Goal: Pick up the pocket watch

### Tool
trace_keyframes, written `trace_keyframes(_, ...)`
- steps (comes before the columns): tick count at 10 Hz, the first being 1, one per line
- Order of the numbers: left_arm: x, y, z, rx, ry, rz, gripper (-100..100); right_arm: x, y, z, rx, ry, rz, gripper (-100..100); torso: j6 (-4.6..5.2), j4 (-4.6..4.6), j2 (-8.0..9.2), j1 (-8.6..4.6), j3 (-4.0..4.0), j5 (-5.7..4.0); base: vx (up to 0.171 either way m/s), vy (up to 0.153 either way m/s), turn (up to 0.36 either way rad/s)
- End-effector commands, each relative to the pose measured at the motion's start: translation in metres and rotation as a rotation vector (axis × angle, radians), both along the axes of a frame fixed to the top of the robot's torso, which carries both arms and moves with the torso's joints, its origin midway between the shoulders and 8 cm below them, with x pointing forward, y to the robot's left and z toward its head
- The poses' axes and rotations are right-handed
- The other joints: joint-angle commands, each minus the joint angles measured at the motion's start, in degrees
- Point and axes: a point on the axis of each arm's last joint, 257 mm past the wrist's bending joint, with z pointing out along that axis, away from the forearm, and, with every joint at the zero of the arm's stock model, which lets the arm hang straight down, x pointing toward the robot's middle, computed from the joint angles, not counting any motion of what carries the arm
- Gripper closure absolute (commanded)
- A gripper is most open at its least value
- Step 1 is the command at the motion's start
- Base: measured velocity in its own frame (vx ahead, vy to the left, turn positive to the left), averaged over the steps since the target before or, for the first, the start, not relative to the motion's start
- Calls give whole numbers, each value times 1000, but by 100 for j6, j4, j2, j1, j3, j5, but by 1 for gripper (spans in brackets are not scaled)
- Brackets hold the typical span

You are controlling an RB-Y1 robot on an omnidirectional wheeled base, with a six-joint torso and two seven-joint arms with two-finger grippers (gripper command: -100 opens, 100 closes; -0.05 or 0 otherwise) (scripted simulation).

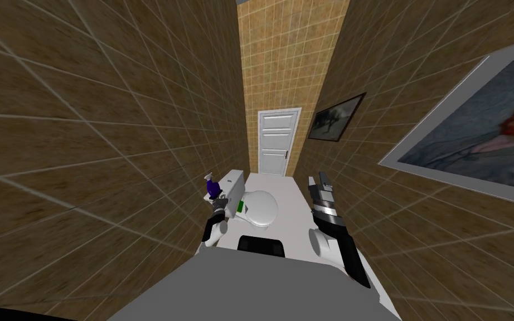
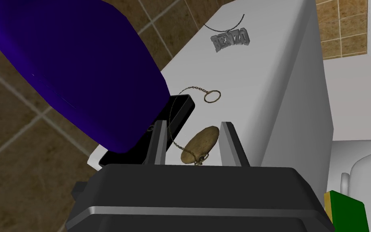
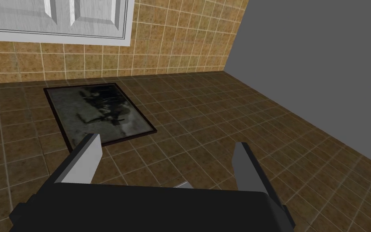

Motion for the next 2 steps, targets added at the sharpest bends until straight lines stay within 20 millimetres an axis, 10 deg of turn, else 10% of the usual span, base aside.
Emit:
trace_keyframes(1, 0, 0, 0, 0, 0, 0, 100, 0, 0, 0, 0, 0, 0, 0, 0, 0, 0, 0, 0, 0, 38, -20, 32)
trace_keyframes(2, 0, -1, 0, -2, -1, -1, 0, 0, 0, 0, 0, 0, 0, 0, 4, 2, 7, 6, 3, -1, 6, -4, -5)
